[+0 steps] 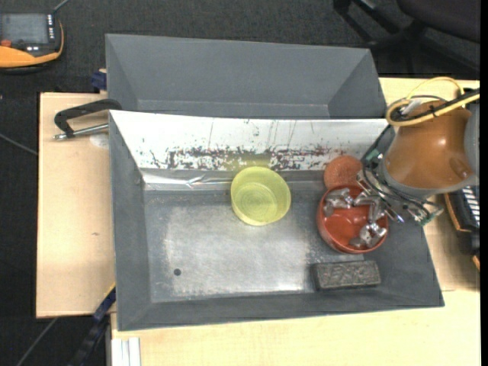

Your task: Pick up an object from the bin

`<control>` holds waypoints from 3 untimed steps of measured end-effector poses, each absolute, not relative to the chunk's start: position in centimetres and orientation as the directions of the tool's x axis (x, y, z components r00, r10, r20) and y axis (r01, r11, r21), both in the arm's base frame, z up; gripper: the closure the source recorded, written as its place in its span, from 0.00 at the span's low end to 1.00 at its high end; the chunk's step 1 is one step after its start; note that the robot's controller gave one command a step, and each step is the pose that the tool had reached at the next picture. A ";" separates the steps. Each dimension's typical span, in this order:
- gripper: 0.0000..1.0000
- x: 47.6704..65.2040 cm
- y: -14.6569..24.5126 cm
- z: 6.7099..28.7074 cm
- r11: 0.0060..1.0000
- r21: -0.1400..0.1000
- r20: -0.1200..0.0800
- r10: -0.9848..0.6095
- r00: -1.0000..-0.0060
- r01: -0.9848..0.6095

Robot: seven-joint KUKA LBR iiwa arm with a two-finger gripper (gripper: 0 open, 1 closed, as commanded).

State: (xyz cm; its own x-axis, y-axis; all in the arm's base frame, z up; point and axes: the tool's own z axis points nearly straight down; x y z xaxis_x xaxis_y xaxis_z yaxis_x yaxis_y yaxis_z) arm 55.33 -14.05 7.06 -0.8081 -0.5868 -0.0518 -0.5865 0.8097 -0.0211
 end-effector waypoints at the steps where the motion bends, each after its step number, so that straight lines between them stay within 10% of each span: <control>1: 0.00 58.5 -9.6 7.4 0.654 -0.042 -0.055 -0.757 -0.651 -0.756; 2: 0.00 59.3 -14.7 12.0 0.523 -0.059 -0.052 -0.852 -0.520 -0.850; 3: 0.00 57.4 -13.6 7.3 0.382 -0.069 -0.050 -0.924 -0.379 -0.922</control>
Offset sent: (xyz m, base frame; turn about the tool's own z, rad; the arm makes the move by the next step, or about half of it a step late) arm 0.0279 0.0426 -0.0006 -0.2321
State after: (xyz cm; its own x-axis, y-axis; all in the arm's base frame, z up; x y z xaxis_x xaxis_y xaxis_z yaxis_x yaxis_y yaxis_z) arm 57.37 -13.59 7.32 -0.3790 -0.9240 -0.0504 -0.9217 0.3818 -0.0689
